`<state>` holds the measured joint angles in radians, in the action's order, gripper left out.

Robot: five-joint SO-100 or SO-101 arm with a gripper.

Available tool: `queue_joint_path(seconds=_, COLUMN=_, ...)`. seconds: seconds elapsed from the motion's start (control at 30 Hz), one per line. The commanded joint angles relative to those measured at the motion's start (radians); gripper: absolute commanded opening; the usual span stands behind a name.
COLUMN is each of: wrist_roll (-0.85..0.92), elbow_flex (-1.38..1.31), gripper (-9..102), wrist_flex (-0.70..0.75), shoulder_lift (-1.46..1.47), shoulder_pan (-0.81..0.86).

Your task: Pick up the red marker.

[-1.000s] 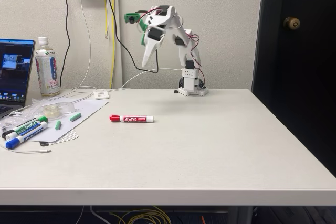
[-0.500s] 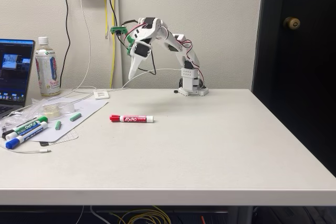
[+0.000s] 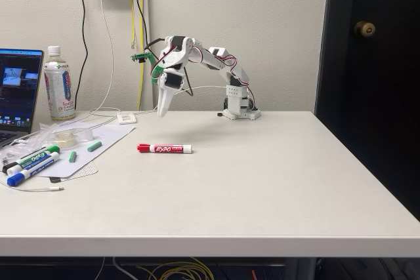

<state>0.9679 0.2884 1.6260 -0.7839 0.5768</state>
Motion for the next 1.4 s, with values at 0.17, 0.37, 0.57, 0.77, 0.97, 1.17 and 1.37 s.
queue_joint_path(seconds=0.17, wrist_roll=-0.048, elbow_flex=-0.04, gripper=18, wrist_flex=0.017, shoulder_lift=0.031, shoulder_pan=0.0)
queue_joint_path(seconds=0.37, wrist_roll=-0.1, elbow_flex=-0.04, gripper=22, wrist_flex=0.029, shoulder_lift=0.08, shoulder_pan=-0.008)
queue_joint_path(seconds=0.57, wrist_roll=-0.13, elbow_flex=-0.041, gripper=23, wrist_flex=0.025, shoulder_lift=0.138, shoulder_pan=-0.011)
queue_joint_path(seconds=0.77, wrist_roll=-0.163, elbow_flex=-0.041, gripper=23, wrist_flex=0.003, shoulder_lift=0.178, shoulder_pan=-0.014)
queue_joint_path(seconds=0.97, wrist_roll=-0.199, elbow_flex=-0.043, gripper=22, wrist_flex=-0.011, shoulder_lift=0.206, shoulder_pan=-0.026)
queue_joint_path(seconds=1.17, wrist_roll=-0.222, elbow_flex=-0.043, gripper=22, wrist_flex=-0.015, shoulder_lift=0.232, shoulder_pan=-0.037)
queue_joint_path(seconds=1.37, wrist_roll=-0.25, elbow_flex=-0.043, gripper=21, wrist_flex=-0.02, shoulder_lift=0.264, shoulder_pan=-0.043)
